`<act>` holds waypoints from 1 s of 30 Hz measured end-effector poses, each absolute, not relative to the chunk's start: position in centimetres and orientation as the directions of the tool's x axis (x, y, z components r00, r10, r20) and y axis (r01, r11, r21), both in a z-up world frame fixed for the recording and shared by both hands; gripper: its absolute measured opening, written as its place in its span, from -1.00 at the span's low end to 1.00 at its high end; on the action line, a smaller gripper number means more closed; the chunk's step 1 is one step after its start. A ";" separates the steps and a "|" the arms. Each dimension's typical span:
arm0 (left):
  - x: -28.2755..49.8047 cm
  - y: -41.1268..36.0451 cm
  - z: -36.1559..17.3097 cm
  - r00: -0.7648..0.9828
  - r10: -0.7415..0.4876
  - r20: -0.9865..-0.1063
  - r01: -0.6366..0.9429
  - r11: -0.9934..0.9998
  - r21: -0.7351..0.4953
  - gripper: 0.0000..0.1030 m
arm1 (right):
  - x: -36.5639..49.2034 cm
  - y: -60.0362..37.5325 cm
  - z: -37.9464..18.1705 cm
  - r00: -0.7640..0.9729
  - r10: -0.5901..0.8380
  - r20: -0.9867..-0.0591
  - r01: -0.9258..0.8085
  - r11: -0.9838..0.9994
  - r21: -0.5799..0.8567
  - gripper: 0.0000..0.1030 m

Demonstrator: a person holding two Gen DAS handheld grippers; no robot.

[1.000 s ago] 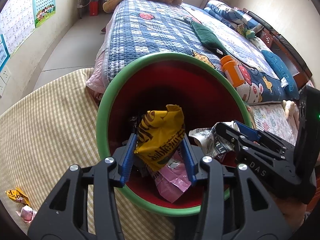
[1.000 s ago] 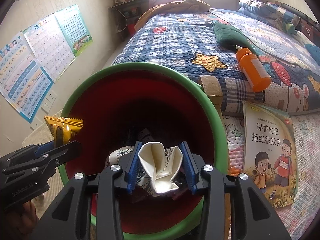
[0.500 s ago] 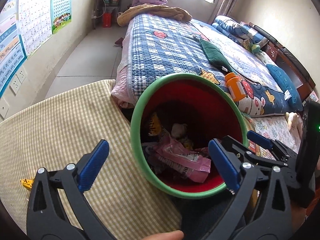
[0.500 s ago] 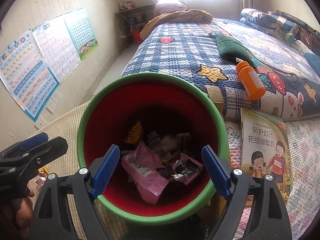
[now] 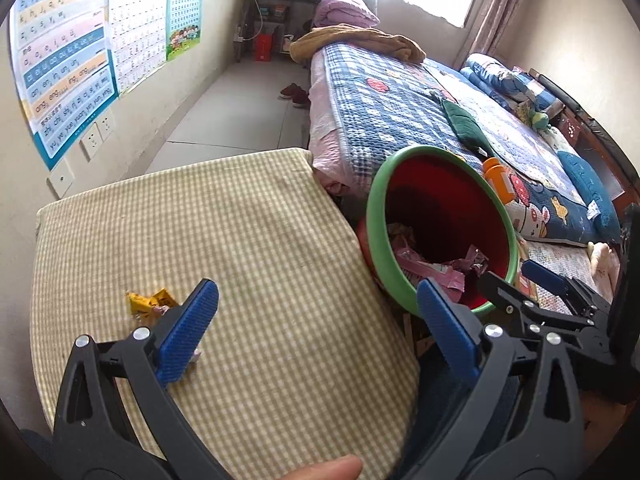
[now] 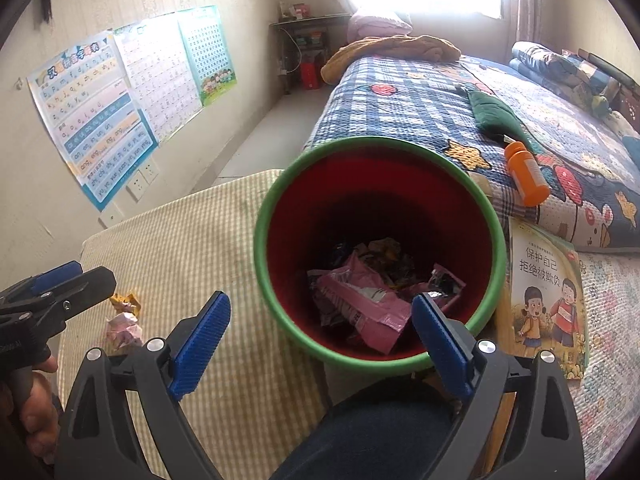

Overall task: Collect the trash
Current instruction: 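Move both tools back over the last two wrappers on the table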

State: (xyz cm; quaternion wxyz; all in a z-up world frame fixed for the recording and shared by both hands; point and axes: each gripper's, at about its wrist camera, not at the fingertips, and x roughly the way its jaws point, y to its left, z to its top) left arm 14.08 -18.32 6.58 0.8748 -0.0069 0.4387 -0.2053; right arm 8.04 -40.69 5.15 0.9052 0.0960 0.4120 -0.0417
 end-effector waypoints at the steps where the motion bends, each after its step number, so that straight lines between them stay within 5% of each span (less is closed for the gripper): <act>1: 13.7 -17.4 6.7 0.537 -0.358 -0.764 0.342 0.920 -0.191 0.89 | 7.9 -39.8 5.3 0.659 0.011 -0.752 0.141 0.980 0.138 0.73; 16: 9.1 -4.4 6.5 0.601 -0.252 -0.759 0.131 0.967 -0.217 0.89 | 6.9 -27.2 7.3 0.677 0.110 -0.727 -0.083 0.994 0.073 0.85; 30: 8.8 1.4 2.7 0.548 -0.216 -0.808 0.020 0.969 -0.245 0.89 | 9.5 -20.9 4.1 0.580 0.174 -0.796 -0.206 0.976 0.063 0.86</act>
